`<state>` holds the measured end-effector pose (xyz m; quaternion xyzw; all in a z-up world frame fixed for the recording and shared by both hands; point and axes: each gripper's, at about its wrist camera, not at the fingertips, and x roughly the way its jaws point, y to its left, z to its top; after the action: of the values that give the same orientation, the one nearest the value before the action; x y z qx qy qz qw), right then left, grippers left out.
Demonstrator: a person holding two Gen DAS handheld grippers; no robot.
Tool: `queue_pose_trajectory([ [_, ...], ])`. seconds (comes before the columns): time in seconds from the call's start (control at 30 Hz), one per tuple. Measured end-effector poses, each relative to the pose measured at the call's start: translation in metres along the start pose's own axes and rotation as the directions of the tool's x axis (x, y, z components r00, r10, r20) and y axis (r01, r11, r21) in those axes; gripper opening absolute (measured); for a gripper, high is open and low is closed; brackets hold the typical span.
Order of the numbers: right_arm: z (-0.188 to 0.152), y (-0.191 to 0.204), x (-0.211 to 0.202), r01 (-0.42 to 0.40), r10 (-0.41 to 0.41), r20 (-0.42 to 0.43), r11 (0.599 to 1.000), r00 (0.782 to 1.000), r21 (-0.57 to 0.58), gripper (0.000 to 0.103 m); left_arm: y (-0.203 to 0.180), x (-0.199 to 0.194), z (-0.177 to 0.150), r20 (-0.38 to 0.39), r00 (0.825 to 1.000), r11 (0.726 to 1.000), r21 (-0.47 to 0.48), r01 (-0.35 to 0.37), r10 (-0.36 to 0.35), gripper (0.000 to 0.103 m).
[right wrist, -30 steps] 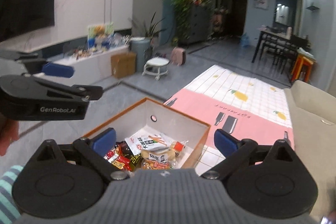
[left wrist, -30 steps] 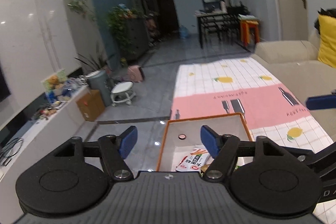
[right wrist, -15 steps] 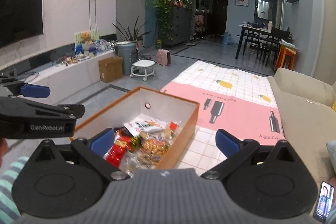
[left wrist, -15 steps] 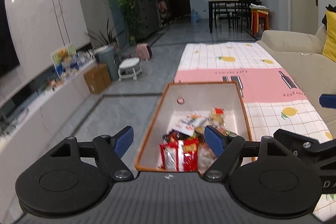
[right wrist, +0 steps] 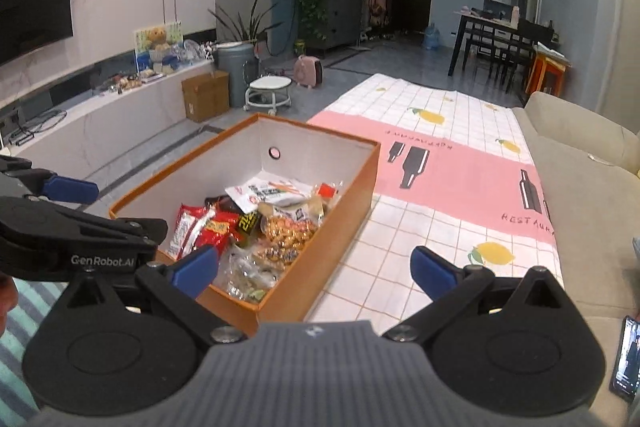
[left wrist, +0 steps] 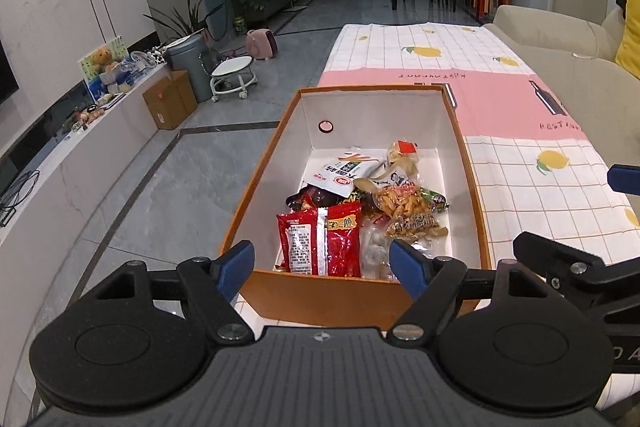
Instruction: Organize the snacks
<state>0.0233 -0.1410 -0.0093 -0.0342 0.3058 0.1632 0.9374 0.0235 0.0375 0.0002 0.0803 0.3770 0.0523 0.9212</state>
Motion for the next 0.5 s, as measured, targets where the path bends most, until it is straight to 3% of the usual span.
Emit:
queue_pose_trajectory([
  [0.5,-0.0003,0.0006,0.0028,0.014,-0.014,-0.013,1.0,1.0,0.007,0.099,0.0015,-0.0002,0.0008,-0.02,1.0,1.0,0.0,0.009,-0.009,0.09],
])
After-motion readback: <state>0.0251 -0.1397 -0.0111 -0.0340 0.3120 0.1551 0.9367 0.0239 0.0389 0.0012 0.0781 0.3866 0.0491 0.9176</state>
